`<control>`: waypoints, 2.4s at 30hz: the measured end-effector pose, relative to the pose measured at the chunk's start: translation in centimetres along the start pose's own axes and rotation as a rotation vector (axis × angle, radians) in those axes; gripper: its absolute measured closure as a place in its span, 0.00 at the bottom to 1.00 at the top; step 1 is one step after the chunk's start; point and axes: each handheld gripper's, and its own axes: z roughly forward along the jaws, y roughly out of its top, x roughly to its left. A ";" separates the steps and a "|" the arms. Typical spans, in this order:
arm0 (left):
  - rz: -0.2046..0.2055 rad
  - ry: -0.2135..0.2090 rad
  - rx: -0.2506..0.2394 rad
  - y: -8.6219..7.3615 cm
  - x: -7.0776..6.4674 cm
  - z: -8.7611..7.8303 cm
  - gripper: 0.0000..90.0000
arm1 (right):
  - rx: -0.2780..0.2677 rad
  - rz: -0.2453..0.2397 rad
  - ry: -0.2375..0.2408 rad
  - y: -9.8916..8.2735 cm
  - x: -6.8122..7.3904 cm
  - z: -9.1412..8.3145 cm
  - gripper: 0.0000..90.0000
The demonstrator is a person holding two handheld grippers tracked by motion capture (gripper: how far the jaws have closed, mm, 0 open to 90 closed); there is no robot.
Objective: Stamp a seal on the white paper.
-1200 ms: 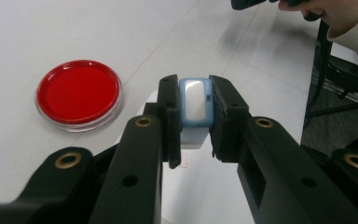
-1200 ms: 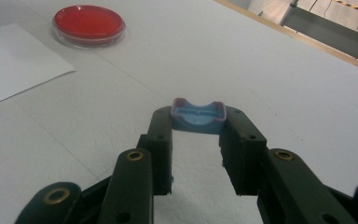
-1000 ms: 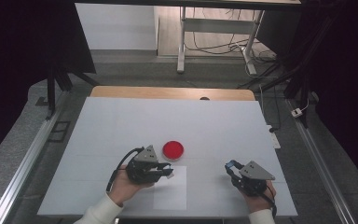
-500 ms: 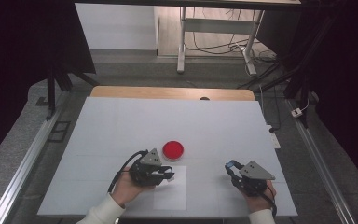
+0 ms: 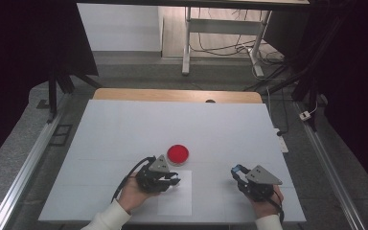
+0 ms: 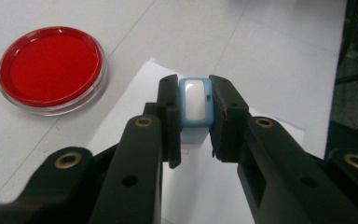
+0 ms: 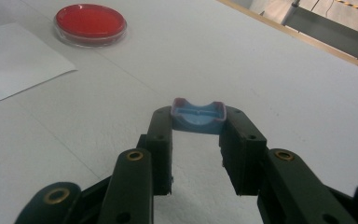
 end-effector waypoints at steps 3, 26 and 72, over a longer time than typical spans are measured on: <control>0.007 0.000 0.008 0.0 -0.1 0.3 0.83 | 0.002 0.000 -0.002 0.0 0.0 0.0 0.72; 0.027 0.024 0.054 -0.2 -0.2 1.1 0.83 | 0.005 -0.003 0.001 0.0 0.0 0.0 0.72; 0.029 0.035 0.075 -0.4 -0.3 1.8 0.84 | 0.004 -0.001 -0.001 0.0 -0.1 0.0 0.72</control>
